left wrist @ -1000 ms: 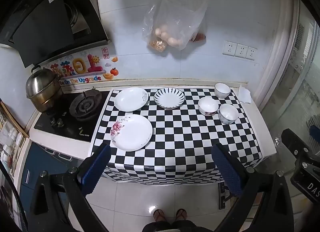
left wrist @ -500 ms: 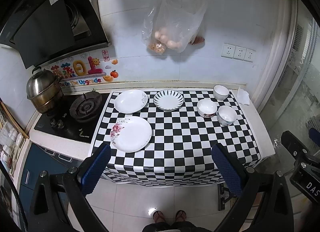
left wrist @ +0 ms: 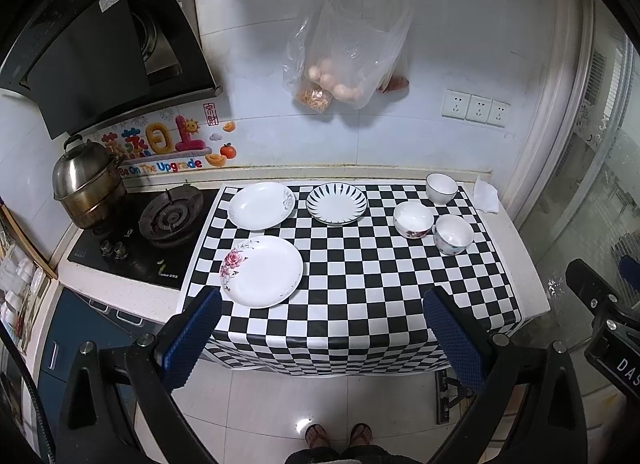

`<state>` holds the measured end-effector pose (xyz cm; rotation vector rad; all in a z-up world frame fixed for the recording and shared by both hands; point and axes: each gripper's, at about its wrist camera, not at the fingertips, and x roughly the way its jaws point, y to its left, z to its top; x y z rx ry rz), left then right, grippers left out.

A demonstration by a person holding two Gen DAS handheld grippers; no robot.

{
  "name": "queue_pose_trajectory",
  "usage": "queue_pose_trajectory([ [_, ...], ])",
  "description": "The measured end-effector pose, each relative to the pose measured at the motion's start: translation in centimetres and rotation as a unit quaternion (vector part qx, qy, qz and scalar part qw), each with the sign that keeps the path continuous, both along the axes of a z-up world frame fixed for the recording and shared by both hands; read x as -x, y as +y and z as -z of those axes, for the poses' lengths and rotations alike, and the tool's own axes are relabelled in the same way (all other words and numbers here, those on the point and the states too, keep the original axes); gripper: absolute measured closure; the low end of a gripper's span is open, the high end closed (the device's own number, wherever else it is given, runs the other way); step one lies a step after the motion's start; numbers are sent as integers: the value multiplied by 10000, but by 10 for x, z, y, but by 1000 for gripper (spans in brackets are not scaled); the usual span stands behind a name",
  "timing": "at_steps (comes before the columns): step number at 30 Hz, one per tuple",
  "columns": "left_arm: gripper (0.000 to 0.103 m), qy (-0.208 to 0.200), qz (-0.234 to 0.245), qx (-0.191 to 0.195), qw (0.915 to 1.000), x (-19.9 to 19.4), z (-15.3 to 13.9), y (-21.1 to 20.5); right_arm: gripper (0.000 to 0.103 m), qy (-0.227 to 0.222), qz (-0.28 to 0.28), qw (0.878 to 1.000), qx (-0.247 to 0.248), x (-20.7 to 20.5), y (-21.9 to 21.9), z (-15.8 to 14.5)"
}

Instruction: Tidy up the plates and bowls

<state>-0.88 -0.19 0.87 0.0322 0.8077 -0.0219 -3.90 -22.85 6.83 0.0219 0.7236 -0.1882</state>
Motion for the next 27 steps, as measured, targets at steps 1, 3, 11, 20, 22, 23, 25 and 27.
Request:
queue_pose_trajectory([
  [1, 0, -7, -7, 0, 10000, 0, 0, 0, 5, 1, 2, 10000, 9, 0, 1, 0],
  [3, 0, -13, -9, -3, 10000, 0, 0, 0, 5, 0, 7, 10000, 3, -1, 1, 0],
  [11, 0, -34, -6, -14, 10000, -4, -1, 0, 5, 0, 15, 10000, 10, 0, 2, 1],
  [20, 0, -92, 10, -47, 9999, -4, 0, 1, 5, -10, 9, 10000, -20, 0, 3, 1],
  [22, 0, -112, 17, -58, 9999, -3, 1, 0, 5, -12, 8, 10000, -30, 0, 3, 1],
  [23, 0, -117, 18, -65, 9999, -3, 1, 0, 5, -10, 6, 10000, -34, 0, 2, 1],
  [25, 0, -109, 16, -60, 9999, -3, 1, 1, 5, -14, 11, 10000, -17, 0, 3, 1],
  [27, 0, -118, 15, -60, 9999, -2, 1, 0, 5, -14, 8, 10000, -22, 0, 2, 1],
])
